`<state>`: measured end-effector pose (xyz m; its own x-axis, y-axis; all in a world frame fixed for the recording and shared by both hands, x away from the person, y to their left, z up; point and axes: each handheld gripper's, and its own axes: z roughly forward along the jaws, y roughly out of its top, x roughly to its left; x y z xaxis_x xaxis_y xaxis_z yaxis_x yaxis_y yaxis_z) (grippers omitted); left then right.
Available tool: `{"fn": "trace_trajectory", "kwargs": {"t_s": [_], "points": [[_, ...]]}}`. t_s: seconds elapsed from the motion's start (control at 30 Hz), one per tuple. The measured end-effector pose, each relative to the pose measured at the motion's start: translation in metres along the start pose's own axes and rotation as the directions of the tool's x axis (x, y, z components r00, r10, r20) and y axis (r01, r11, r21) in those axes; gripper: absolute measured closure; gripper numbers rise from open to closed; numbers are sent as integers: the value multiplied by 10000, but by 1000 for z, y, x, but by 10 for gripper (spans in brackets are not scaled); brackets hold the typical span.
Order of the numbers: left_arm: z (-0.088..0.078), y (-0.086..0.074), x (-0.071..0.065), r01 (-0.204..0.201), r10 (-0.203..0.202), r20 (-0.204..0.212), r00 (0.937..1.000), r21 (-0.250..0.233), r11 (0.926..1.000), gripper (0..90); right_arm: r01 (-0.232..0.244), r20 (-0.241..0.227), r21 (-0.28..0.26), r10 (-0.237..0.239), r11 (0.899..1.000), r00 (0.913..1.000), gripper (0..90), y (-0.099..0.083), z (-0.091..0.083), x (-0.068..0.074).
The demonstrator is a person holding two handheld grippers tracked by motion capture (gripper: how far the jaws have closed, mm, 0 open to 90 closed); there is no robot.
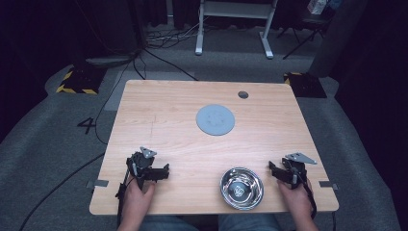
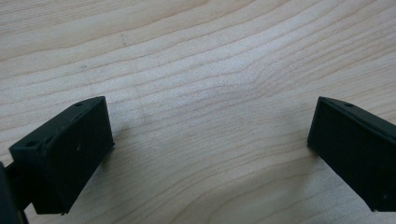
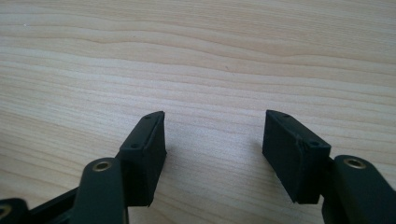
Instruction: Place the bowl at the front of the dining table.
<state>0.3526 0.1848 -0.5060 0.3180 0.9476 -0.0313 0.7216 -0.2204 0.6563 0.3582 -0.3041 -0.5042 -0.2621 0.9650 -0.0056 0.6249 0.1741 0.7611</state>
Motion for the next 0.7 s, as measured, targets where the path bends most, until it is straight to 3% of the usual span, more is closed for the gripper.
{"fn": "trace_trajectory", "kwargs": {"t_s": [0.23, 0.37, 0.7], "points": [[0, 0, 0, 2, -2, 0, 10000, 1, 10000, 2, 5, -1, 84, -5, 10000, 10000, 396, 1, 0, 0], [0, 0, 0, 2, -2, -1, 10000, 1, 10000, 2, 36, -32, 406, -35, 9992, 10000, 419, 5, -1, 0], [0, 0, 0, 2, -2, -1, 10000, 2, 10000, 2, 197, -329, 500, -181, 9986, 9993, 426, 20, -15, 0]]}}
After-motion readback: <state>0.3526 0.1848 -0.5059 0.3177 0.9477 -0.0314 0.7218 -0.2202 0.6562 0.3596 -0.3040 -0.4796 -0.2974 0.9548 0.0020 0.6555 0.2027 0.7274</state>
